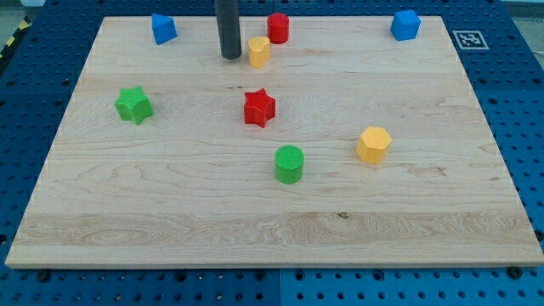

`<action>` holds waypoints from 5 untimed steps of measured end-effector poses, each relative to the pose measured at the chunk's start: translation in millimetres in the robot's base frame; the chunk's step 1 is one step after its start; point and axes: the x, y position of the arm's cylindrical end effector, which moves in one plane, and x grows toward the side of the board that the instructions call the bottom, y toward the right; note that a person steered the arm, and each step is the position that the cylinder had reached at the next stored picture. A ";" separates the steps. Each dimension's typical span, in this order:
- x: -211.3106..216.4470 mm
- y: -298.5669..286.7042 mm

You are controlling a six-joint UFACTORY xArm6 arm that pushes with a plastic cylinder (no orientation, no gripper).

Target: Move the heart diagonally to the red star

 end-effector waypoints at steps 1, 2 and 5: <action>-20.8 -5.5; -22.1 -3.7; -9.8 19.1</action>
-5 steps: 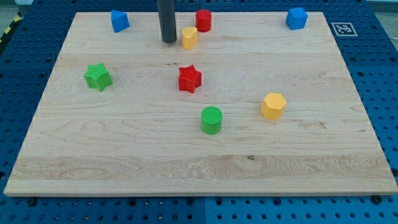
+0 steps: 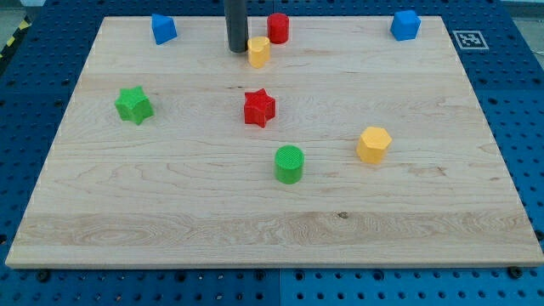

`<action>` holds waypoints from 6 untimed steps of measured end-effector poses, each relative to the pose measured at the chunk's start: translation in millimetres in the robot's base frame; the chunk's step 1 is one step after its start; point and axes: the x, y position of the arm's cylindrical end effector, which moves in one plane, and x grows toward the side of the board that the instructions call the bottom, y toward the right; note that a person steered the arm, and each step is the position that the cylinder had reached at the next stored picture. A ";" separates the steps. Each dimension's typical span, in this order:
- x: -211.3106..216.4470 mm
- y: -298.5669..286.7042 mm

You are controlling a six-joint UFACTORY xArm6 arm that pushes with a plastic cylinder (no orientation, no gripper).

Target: Move the heart diagonally to the red star

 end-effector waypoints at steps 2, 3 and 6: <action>10.7 29.3; 26.9 37.4; 60.5 69.5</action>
